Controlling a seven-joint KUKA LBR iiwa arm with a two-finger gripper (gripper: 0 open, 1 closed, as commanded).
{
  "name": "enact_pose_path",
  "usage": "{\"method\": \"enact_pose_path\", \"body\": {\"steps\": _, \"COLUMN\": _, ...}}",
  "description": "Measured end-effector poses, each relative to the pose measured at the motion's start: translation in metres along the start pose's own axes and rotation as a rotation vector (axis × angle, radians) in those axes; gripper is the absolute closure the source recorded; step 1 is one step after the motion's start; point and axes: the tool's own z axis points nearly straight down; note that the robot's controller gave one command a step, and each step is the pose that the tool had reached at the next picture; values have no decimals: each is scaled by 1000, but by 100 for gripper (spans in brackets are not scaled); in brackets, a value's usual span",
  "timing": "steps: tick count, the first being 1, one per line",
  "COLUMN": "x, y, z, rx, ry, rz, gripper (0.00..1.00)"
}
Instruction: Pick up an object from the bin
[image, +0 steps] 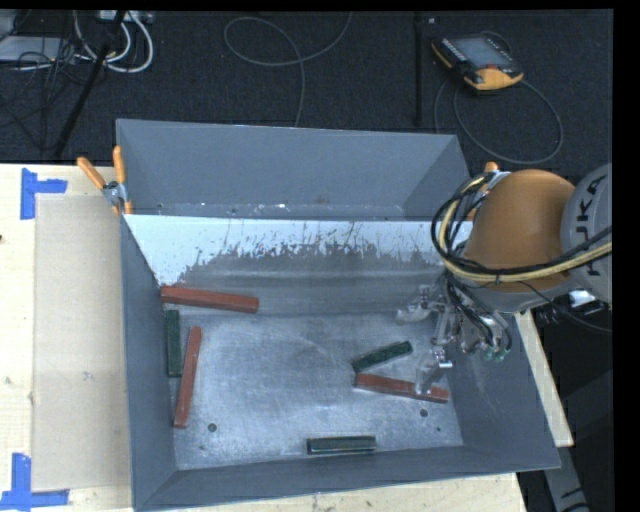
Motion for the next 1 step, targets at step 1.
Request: {"method": "enact_pose_path", "body": {"steps": 1, "x": 0, "y": 0, "z": 0, "rx": 0, "ry": 0, "rz": -2, "gripper": 0}}
